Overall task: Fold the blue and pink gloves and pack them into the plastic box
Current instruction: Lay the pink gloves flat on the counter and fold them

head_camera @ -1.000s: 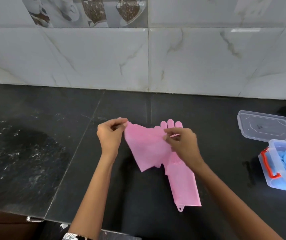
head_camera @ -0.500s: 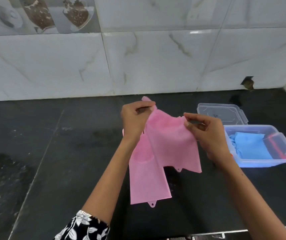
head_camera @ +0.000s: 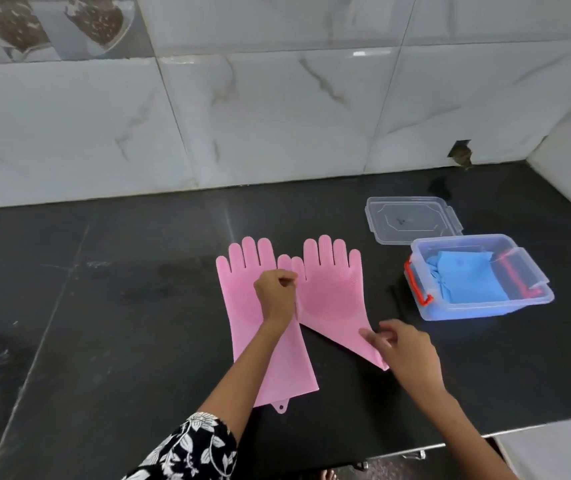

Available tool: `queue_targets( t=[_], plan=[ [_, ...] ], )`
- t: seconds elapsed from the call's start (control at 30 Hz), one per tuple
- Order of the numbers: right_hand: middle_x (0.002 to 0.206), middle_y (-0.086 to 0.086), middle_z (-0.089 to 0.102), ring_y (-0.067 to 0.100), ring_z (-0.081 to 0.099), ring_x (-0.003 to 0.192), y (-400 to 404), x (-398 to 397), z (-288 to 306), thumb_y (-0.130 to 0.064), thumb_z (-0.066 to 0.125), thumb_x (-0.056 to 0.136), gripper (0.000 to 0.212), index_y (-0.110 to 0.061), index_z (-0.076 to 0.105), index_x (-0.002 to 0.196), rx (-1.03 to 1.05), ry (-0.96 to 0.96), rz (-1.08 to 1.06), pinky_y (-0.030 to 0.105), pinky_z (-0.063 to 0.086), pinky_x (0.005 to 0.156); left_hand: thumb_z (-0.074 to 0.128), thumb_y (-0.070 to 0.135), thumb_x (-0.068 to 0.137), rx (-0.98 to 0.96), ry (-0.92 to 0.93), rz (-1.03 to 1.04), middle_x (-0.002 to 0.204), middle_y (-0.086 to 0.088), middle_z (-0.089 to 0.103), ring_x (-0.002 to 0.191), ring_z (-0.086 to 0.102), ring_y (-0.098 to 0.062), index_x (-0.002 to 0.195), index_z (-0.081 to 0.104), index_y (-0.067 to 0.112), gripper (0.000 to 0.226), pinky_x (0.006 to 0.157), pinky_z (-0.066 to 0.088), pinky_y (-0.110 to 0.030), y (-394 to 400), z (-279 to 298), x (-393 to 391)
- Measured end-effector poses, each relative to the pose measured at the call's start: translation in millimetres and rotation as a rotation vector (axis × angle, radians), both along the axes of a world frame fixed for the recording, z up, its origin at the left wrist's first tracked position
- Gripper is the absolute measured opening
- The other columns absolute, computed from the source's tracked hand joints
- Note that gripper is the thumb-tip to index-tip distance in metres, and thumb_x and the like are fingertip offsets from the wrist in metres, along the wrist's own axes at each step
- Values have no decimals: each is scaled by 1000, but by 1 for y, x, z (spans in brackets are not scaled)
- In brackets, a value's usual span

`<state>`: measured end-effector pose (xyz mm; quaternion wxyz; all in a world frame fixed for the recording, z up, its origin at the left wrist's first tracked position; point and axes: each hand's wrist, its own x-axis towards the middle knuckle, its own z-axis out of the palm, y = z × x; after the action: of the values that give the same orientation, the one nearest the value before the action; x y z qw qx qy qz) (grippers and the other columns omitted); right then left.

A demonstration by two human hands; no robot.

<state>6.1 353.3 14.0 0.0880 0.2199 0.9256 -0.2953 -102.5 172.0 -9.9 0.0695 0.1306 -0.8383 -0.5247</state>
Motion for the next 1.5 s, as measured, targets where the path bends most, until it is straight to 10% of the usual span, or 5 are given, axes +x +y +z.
queue_targets(
  t=[0.27,0.5,0.67,0.83,1.5],
  plan=[
    [128,-11,53,6,54,109,-3,29,-1,-41,72,77,28,-30,68,102,253,2,242,21,49,85,62,-8,82,-52,54,-1,86,-14,74,79,65,-16,89,75,0,17,62,36,1,6,3,-4],
    [93,3,67,19,66,81,28,1,18,-20,72,81,17,-13,68,96,-438,55,-201,32,59,69,59,-11,82,-53,67,-42,88,-18,73,82,67,-25,92,73,-4,18,67,41,-2,7,11,-15],
    [99,0,70,16,67,83,28,16,4,-35,71,81,41,-16,60,115,79,-124,-22,33,57,78,56,-4,87,-398,128,-242,112,-17,65,106,58,-30,104,71,2,23,89,44,-19,10,2,-11],
    [107,-4,68,12,63,84,15,15,-11,-41,63,85,34,-21,63,113,121,-11,-21,25,51,72,48,32,96,-894,149,-871,155,-7,24,143,19,-28,138,45,21,44,117,8,-41,13,-11,-20],
    [106,9,69,19,63,88,9,-68,-37,-13,60,90,19,-9,68,107,-42,243,-127,34,51,89,39,58,91,-988,-26,-955,159,-7,-7,147,-4,-26,151,2,23,79,118,1,-42,33,-28,-35]
  ],
)
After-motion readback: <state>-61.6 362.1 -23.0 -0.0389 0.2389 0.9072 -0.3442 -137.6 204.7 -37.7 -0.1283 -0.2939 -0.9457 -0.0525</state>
